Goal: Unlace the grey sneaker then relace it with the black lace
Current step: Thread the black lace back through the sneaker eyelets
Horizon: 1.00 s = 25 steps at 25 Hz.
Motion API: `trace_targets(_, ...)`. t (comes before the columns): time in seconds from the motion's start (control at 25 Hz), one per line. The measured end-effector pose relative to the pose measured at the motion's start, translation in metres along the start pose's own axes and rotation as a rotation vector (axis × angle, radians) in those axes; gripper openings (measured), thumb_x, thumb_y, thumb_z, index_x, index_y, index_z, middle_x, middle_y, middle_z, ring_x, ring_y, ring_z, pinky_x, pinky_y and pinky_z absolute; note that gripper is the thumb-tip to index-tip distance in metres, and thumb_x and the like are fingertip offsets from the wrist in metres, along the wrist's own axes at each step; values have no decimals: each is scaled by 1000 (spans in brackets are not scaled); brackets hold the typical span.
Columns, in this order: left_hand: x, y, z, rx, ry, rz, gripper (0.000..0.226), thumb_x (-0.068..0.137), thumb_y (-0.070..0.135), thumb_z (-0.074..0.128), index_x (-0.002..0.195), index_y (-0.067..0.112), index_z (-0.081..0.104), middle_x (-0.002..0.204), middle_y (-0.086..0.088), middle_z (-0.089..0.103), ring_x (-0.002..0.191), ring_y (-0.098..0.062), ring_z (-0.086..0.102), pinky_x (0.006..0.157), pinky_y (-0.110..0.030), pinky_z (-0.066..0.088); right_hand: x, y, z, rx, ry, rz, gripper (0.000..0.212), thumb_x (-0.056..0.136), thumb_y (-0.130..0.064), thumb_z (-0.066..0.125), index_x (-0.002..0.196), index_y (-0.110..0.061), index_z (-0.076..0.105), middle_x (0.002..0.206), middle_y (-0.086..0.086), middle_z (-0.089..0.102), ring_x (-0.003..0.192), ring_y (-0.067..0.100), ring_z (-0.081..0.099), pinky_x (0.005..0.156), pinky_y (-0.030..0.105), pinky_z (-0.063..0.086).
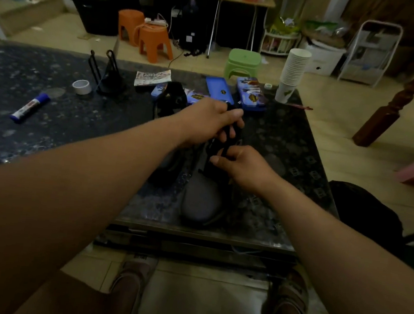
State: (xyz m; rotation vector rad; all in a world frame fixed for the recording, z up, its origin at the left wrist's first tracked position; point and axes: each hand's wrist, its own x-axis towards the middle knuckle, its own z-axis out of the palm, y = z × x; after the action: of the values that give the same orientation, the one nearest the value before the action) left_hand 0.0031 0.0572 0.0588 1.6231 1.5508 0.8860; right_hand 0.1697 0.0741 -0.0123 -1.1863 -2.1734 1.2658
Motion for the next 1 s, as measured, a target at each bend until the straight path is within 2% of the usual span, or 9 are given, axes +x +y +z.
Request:
trace_targets(0.08, -23, -27, 16, -103, 201, -16, 17, 105, 36, 58, 113, 21, 62, 101, 0, 67, 79, -6, 64, 76, -27, 50, 3, 5, 3, -45, 12, -16, 23, 98, -26, 70, 83, -8, 71, 67, 2, 61, 62, 12, 54, 64, 31, 46)
trace_targets(0.16, -60, -62, 46, -63, 355, -67, 41, 96, 37, 71, 130, 21, 54, 117, -3, 57, 95, -10, 59, 87, -31, 49, 3, 9, 0, -57, 28, -40, 19, 99, -24, 70, 85, -12, 74, 64, -4, 61, 58, 8, 52, 63, 30, 44)
trace_targets(0.28, -102, -102, 96, 271, 222, -148, 99, 82, 62, 75, 159, 18, 30, 146, -2, 39, 135, -21, 42, 113, -41, 40, 4, 10, -2, -41, 15, -11, 18, 100, -24, 68, 88, -12, 75, 64, -4, 63, 58, 8, 56, 63, 29, 48)
trace_targets(0.56, -103, -105, 107, 330, 287, -197, 102, 82, 68, 70, 161, 20, 26, 148, -2, 41, 141, -26, 37, 114, -48, 38, 22, -25, -19, -12, 153, 21, 16, 100, -23, 67, 87, -15, 73, 65, -5, 61, 52, 2, 54, 53, 17, 45)
trace_targets(0.64, -101, -100, 99, 156, 311, -140, 90, 87, 67, 61, 160, 25, 29, 141, 0, 46, 130, -22, 50, 109, -47, 45, 25, -31, -23, -19, 109, -1, 16, 100, -24, 67, 90, -13, 74, 66, -4, 62, 52, 1, 54, 53, 17, 46)
trace_targets(0.72, -82, -88, 78, 33, 362, -53, 58, 97, 51, 56, 149, 25, 47, 121, 3, 56, 104, -17, 61, 94, -46, 54, 27, -32, -24, -23, 55, -23, 15, 100, -24, 68, 90, -15, 75, 66, -5, 63, 52, 0, 55, 54, 16, 47)
trace_targets(0.84, -53, -67, 48, 213, 199, -44, 14, 100, 31, 65, 111, 23, 68, 97, 1, 67, 86, -17, 64, 82, -46, 56, 26, -25, -29, -35, 20, -23, 15, 100, -24, 69, 92, -13, 77, 67, -5, 66, 56, 2, 57, 58, 20, 49)
trace_targets(0.92, -46, -63, 43, 283, 134, -43, 6, 97, 30, 71, 95, 28, 65, 89, 3, 67, 81, -15, 63, 75, -42, 55, 23, -22, -32, -5, 1, -7, 15, 100, -26, 68, 92, -16, 77, 69, -4, 68, 60, 5, 59, 60, 22, 50)
trace_targets(1.0, -46, -65, 44, 269, 158, -13, 14, 95, 27, 73, 89, 31, 60, 86, 6, 63, 79, -11, 60, 69, -34, 49, 21, -17, -37, 16, -12, 3, 16, 100, -27, 67, 96, -16, 77, 74, 0, 68, 66, 8, 60, 62, 23, 50)
